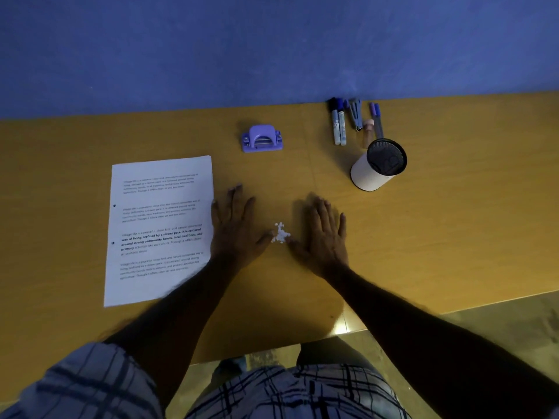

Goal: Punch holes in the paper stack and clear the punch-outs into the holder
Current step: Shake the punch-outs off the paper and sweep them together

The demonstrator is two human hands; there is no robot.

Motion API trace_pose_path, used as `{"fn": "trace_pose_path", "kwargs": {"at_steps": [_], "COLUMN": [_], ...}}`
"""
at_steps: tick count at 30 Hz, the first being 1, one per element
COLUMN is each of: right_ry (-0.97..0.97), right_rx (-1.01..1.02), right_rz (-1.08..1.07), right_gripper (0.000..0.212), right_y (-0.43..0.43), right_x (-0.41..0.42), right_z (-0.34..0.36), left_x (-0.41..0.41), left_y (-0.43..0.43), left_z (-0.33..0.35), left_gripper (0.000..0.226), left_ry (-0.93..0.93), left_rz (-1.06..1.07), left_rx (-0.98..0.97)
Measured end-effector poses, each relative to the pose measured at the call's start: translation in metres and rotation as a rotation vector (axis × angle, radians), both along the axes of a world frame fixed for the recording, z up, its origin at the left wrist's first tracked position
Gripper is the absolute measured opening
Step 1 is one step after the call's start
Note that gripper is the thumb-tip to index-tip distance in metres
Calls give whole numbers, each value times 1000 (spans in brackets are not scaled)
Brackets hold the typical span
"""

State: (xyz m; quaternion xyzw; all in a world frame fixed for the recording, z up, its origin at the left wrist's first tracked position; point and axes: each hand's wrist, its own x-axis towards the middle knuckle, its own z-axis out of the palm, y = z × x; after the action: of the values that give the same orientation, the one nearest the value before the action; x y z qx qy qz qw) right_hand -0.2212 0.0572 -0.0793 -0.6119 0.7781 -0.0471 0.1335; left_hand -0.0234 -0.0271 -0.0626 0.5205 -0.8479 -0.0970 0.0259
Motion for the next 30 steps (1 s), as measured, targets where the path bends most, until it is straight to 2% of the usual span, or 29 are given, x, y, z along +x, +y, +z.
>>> {"fn": "trace_pose_path", "kwargs": {"at_steps": [8, 15, 20, 25, 30], "right_ry": [-42, 32, 13, 63, -5], "right_rx": [-3, 48, 20, 49, 8], "right_rz": [-66, 165, 155, 282, 169], "right_gripper": [95, 114, 114, 121, 115], "right_y": [-39, -50, -77, -81, -55], "right_x": [-7, -14, -15, -4, -14], "right_z": [9, 10, 19, 17, 10], "left_x": [26, 27, 29, 31, 31], "left_y": [0, 6, 7, 5, 8], "left_z": [3, 2, 0, 2, 1], "left_gripper": [82, 81, 81, 77, 78], "left_ry": [-83, -56, -47, -64, -45], "left_rz": [55, 51, 34, 12, -49], "left_rx": [-14, -21, -45, -50, -32]}}
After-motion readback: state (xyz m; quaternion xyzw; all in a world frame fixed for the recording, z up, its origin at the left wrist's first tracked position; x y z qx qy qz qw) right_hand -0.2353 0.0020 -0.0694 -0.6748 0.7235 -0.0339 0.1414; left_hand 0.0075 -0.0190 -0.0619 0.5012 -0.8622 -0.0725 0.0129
